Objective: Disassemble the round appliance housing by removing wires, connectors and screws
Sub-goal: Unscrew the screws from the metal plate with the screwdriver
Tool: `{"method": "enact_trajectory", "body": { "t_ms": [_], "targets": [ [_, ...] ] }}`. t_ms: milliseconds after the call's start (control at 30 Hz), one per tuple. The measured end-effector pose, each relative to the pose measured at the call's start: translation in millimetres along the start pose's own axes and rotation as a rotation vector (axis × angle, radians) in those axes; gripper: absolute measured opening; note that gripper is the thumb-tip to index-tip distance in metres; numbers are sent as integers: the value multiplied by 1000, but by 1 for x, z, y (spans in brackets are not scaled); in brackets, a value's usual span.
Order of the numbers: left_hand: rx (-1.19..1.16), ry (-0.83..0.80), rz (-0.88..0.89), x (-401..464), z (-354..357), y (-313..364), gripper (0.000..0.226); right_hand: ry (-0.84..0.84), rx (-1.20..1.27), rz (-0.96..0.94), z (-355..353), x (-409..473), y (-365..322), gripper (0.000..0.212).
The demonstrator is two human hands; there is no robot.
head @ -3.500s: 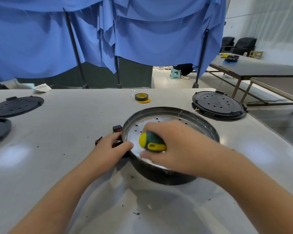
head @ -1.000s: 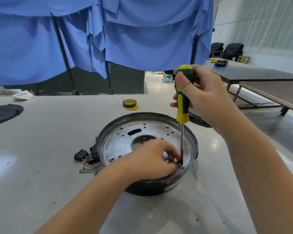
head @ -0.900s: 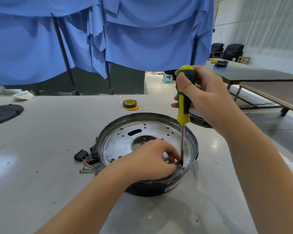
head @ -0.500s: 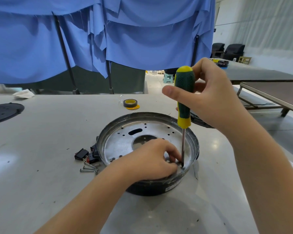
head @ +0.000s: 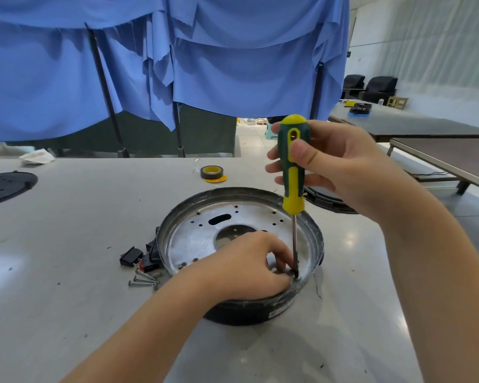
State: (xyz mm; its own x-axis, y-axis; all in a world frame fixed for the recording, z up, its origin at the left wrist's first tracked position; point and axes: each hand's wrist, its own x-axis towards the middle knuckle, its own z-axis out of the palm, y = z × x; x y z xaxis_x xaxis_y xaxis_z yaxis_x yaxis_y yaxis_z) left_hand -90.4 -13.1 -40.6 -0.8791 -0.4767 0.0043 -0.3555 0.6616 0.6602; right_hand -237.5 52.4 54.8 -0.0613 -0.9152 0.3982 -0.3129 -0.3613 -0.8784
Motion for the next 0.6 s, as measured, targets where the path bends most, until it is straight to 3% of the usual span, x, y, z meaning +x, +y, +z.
{"method": "enact_trajectory", "body": {
  "t_ms": [167,267,467,600],
  "targets": [
    [-2,-3,-13,0,-1,1,12,-24,264,56,-10,0,8,37],
    [-9,12,-24,0,-2,2,13,-25,301,80,-16,0,10,33],
    [-83,54,-23,-1,-7,8,22,102,132,106,-18,5,7,34],
    [-290,204,20,2,2,19,21,167,-63,49,-11,5,5,18]
  ]
}}
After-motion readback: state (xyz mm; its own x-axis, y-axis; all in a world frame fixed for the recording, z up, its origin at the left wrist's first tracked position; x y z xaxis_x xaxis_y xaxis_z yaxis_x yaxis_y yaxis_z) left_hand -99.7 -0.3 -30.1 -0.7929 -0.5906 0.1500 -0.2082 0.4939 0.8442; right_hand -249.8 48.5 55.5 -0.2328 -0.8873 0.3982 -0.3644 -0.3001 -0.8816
